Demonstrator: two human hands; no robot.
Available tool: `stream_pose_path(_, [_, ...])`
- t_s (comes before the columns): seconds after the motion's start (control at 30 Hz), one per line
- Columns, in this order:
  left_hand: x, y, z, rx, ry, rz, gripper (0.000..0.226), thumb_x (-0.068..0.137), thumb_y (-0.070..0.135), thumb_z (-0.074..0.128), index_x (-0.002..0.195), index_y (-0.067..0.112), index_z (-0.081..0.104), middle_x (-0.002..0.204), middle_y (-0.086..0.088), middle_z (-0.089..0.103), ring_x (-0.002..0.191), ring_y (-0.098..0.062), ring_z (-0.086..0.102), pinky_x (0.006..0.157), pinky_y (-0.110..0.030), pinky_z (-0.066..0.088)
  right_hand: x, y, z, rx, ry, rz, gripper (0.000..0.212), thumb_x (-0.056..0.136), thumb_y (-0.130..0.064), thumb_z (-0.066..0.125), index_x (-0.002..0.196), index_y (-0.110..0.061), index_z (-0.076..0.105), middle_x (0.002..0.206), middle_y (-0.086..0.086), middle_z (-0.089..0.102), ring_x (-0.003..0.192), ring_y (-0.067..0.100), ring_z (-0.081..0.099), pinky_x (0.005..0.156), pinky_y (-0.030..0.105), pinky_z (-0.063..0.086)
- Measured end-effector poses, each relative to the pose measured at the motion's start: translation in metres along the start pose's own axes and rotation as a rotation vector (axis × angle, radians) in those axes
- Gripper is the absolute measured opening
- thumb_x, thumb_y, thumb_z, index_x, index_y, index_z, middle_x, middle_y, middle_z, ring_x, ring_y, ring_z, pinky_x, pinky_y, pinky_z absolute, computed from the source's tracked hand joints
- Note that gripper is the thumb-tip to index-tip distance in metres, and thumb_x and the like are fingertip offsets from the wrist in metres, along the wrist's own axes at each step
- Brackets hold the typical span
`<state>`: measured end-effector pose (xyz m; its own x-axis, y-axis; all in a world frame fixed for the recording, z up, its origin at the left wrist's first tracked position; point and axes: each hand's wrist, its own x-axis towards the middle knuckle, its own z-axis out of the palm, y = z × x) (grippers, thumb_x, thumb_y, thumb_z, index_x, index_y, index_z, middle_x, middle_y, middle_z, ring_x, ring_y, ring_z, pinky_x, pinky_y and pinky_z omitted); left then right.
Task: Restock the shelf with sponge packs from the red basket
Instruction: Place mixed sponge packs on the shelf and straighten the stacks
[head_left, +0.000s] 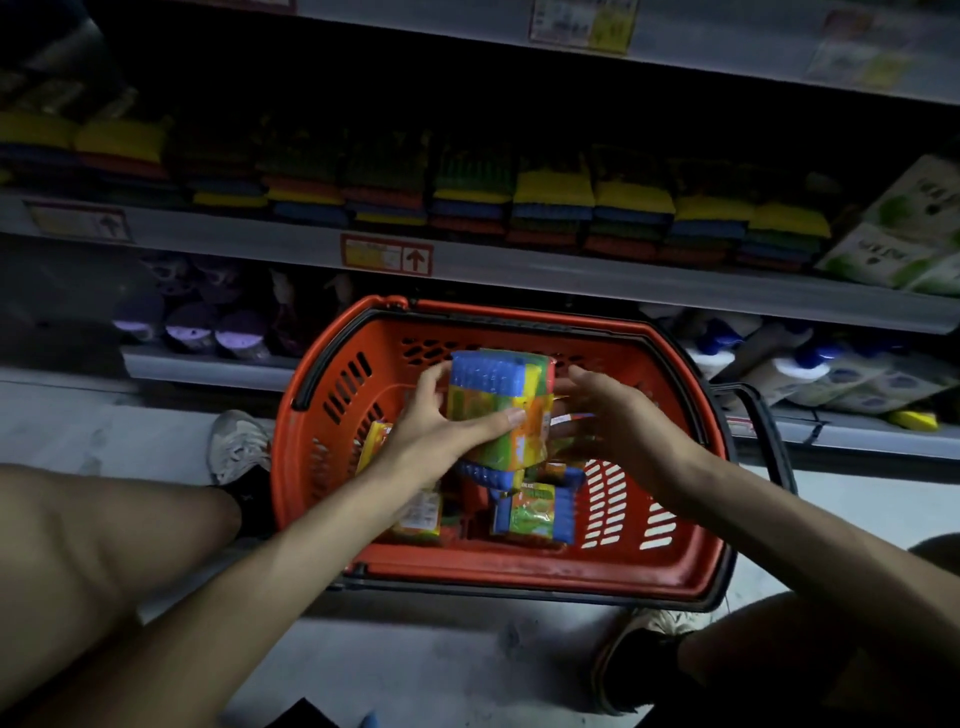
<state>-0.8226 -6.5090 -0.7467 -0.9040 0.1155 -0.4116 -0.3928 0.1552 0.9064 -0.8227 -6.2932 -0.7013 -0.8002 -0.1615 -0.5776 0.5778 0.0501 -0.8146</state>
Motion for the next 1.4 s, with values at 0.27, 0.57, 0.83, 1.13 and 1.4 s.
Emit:
stream_pose_path(0.27, [-0.004,-0.011,-0.007,-0.059,0.110,-0.134,0.069,0.070,0.051,0.089,0.125,0.034,0.052,0.117,0.006,0.069,0.105,-0.014,0.069,0.073,-0.023,0.053,0.065,0.026,-0.043,-0.890,0.386,-0.193,0.022,0.091,-0.021,0.073,0.113,-0.016,0.071,0.114,0.007,0.075,0.099,0.022,0.071,0.087,0.042,0.059])
stream_pose_path(0.57, [0.005,-0.031,-0.033,-0.131,0.172,-0.140,0.073,0.062,0.059,0.090,0.123,0.032,0.061,0.114,0.005,0.074,0.104,-0.015,0.071,0.083,-0.030,0.056,0.114,0.085,-0.044,-1.463,0.181,-0.193,0.082,0.082,-0.055,0.075,0.147,-0.017,0.042,0.148,0.007,0.045,0.136,0.029,0.044,0.107,0.042,0.042])
stream_pose_path(0.83, [0.010,-0.024,-0.035,-0.248,0.116,-0.268,0.072,0.054,0.070,0.087,0.117,0.037,0.073,0.114,0.008,0.077,0.109,-0.024,0.072,0.086,-0.048,0.061,0.116,0.099,-0.032,-1.735,0.279,-0.190,0.100,0.075,-0.085,0.057,0.146,-0.017,0.040,0.132,0.010,0.042,0.119,0.030,0.043,0.097,0.043,0.036])
stream_pose_path(1.13, [0.005,-0.002,-0.017,-0.264,0.076,-0.280,0.068,0.064,0.072,0.082,0.112,0.024,0.076,0.106,-0.004,0.079,0.105,-0.031,0.074,0.106,-0.056,0.049,0.056,0.036,-0.033,-1.320,0.311,-0.380,0.079,0.075,-0.078,0.064,0.117,-0.012,0.052,0.106,0.006,0.055,0.094,0.031,0.060,0.076,0.040,0.047])
stream_pose_path(1.4, [0.001,0.036,0.011,-0.506,0.052,-0.253,0.049,0.082,0.060,0.074,0.113,0.022,0.077,0.105,-0.006,0.080,0.099,-0.026,0.076,0.103,-0.048,0.053,-0.007,-0.024,-0.033,-0.960,0.403,-0.480,0.067,0.072,-0.062,0.080,0.122,-0.029,0.050,0.108,-0.010,0.047,0.098,0.009,0.052,0.082,0.027,0.045])
